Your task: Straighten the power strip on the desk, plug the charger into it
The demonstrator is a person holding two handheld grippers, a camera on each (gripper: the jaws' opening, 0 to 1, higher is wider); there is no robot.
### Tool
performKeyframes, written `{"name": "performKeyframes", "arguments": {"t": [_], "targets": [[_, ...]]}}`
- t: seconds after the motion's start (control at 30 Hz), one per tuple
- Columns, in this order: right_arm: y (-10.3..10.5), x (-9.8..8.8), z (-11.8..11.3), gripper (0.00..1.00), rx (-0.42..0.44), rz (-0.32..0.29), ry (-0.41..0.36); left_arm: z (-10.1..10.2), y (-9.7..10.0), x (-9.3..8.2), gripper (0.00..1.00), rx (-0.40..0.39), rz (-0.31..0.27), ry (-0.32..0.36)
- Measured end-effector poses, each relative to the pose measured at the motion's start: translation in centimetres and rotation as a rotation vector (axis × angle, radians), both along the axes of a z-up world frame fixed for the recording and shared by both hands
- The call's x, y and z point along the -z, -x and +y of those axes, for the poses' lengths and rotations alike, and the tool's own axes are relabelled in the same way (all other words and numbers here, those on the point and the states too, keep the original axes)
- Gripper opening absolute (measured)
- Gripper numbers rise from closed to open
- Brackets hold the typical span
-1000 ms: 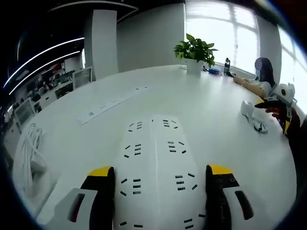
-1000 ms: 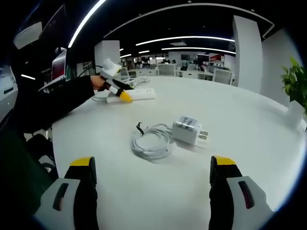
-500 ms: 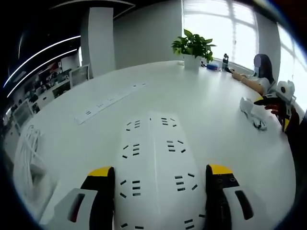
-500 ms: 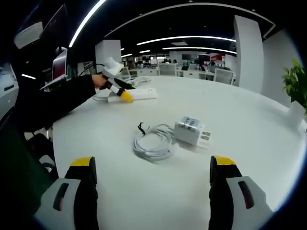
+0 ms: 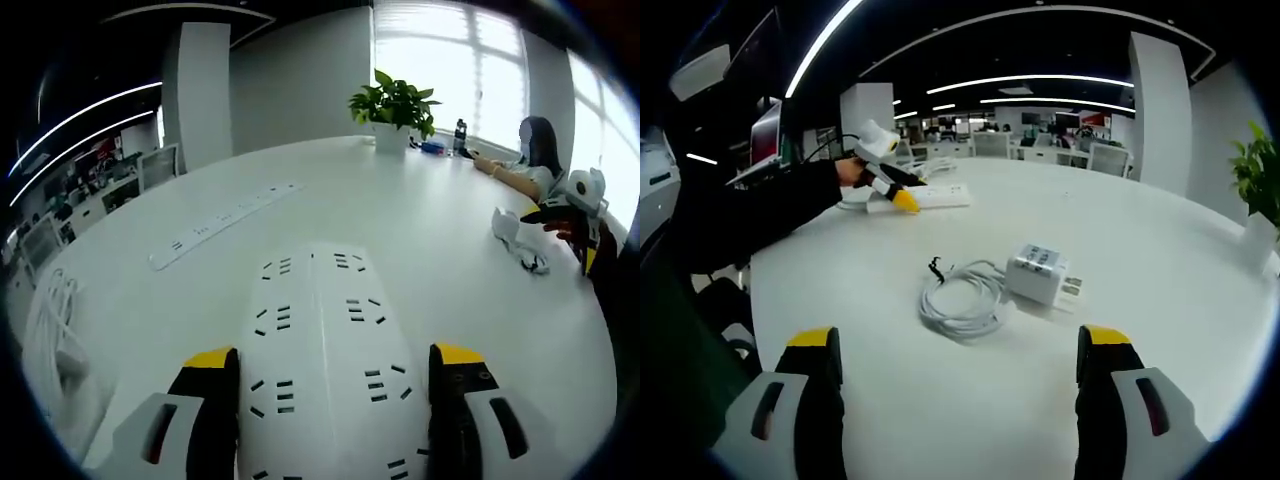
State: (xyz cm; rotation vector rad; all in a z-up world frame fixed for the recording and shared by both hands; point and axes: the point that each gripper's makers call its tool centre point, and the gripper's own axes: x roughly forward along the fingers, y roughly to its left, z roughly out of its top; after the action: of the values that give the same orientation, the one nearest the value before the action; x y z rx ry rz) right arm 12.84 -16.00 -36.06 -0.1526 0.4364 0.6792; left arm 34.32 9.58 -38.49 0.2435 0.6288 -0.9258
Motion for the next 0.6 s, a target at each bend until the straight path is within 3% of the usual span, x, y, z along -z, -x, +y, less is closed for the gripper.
{"name": "performKeyframes", "arguments": {"t": [0.6], "targets": [[0.07,0.20,-0.20,0.97,0.010,0.004,0.000,-0.97,-0.36,-0.08,0.78,0.056,0.001,0.004]]}}
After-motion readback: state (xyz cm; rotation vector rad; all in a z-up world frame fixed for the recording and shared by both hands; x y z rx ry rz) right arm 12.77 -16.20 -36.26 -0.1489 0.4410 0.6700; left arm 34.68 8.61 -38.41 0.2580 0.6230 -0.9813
